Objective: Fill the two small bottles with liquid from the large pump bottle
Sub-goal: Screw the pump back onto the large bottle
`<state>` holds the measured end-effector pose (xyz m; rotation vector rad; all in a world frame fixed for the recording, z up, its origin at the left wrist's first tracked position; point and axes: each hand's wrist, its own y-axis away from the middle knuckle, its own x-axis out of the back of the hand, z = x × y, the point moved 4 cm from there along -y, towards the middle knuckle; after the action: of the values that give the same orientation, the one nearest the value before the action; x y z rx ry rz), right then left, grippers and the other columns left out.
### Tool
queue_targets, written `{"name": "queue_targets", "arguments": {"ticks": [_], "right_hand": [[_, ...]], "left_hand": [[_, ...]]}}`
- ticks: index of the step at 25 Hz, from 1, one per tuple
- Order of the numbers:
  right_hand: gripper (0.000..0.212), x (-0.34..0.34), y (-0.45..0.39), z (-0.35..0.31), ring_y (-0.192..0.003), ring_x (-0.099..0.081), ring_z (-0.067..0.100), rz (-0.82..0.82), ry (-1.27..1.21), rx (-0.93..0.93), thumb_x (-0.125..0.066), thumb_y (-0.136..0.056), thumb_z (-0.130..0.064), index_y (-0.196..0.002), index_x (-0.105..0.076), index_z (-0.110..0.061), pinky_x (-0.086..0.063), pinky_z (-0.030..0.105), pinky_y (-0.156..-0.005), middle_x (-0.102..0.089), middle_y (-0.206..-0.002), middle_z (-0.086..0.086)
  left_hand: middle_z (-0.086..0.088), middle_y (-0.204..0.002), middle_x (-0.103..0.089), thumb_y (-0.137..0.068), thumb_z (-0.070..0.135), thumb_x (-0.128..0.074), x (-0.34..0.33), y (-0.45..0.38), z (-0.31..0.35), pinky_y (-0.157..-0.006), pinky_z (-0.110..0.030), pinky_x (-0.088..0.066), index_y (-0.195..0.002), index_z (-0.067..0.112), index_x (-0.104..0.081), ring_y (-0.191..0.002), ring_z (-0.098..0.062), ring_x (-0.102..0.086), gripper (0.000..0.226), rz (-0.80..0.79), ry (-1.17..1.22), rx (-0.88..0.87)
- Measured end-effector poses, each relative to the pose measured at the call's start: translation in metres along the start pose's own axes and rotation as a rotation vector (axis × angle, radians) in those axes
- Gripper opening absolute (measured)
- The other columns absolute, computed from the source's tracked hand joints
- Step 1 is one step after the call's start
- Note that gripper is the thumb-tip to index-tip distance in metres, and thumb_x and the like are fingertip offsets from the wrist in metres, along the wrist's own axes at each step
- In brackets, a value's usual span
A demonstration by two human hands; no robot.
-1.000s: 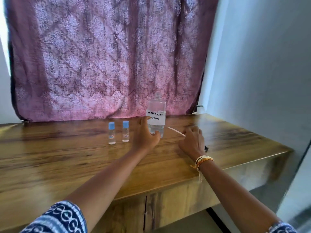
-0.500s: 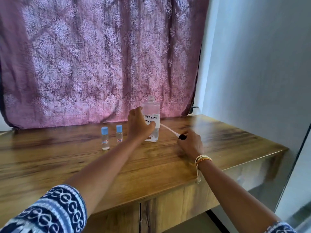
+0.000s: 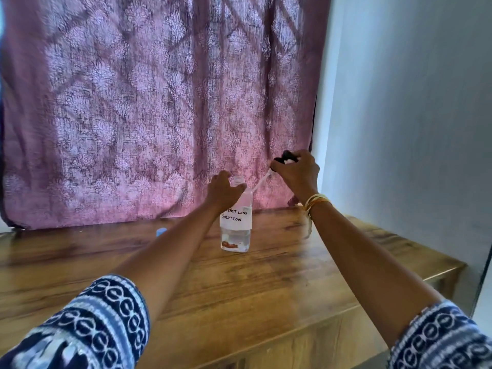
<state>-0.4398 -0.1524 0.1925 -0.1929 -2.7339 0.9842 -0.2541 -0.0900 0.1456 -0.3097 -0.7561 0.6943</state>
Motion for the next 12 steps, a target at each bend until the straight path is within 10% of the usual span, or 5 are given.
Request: {"name": "queue_targets", "arguments": {"ticks": [7, 12], "right_hand": [[0.029, -0.011, -0.029, -0.009, -0.081, -0.061, 0.011, -0.002, -0.097, -0.034, -0.080, -0.069, -0.038, -0.086, -0.067, -0.019, -0.044, 0.017, -0.065, -0.070, -0.090, -0.002], [0.023, -0.017, -0.031, -0.003, -0.073, -0.073, 0.022, -0.034, -0.245, -0.095, -0.080, -0.069, -0.036, -0.082, -0.067, -0.022, -0.062, 0.042, -0.063, -0.074, -0.086, 0.004]], "left_hand": [[-0.012, -0.111, -0.067, -0.087, 0.039, -0.062, -0.018, -0.025, -0.010, -0.079, -0.030, -0.041, -0.102, 0.005, -0.063, -0.104, -0.031, -0.061, 0.037, -0.014, 0.007, 0.082], [-0.013, -0.098, -0.072, -0.083, 0.033, -0.070, -0.013, -0.021, -0.012, -0.073, -0.026, -0.038, -0.089, 0.007, -0.070, -0.086, -0.022, -0.058, 0.027, 0.090, 0.045, 0.045]]}}
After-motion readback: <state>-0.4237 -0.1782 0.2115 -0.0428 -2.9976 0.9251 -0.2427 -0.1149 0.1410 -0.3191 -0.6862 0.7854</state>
